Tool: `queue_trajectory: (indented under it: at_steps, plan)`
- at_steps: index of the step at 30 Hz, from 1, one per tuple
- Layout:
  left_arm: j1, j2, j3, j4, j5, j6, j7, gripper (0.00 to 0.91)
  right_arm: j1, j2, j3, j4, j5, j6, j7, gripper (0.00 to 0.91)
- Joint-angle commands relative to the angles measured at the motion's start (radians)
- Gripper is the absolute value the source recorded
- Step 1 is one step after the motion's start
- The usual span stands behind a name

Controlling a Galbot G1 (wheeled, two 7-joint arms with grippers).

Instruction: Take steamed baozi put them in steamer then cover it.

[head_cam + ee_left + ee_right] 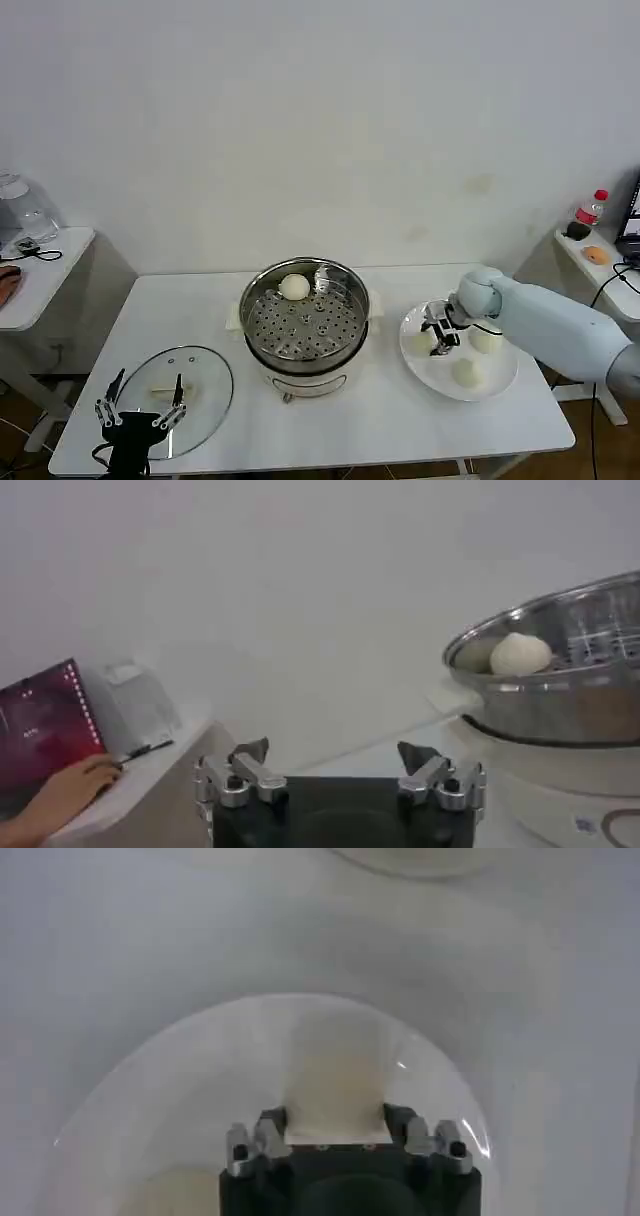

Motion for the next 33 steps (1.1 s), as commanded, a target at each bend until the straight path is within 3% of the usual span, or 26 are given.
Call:
queue_trajectory:
  at_steps: [1, 9, 16, 18, 24, 33]
  plan:
    - [0.000, 0.001, -0.001, -0.001, 0.000, 0.000, 0.000, 0.907, 0.046, -0.019, -0.006, 0.028, 0.023, -0.002, -0.006, 0.605]
    - [-0.012, 0.007, 0.005, 0.008, -0.003, 0.000, 0.000, 0.907, 0.282, -0.099, -0.091, 0.144, 0.128, -0.034, -0.017, 0.615]
    - [-0.026, 0.014, 0.008, 0.018, -0.009, -0.002, -0.002, 0.907, 0.532, -0.083, -0.200, 0.247, 0.244, -0.080, -0.009, 0.625]
    - [-0.034, 0.015, 0.011, 0.016, -0.010, -0.001, -0.001, 0.907, 0.609, -0.037, -0.249, 0.283, 0.307, -0.105, 0.000, 0.625]
    - [-0.048, 0.013, 0.007, 0.008, -0.011, 0.000, -0.003, 0.907, 0.698, 0.118, -0.271, 0.311, 0.461, -0.173, 0.033, 0.625]
    - [-0.042, 0.006, -0.003, -0.033, -0.018, 0.005, -0.003, 0.907, 0.617, 0.395, -0.296, 0.240, 0.608, -0.301, 0.115, 0.625]
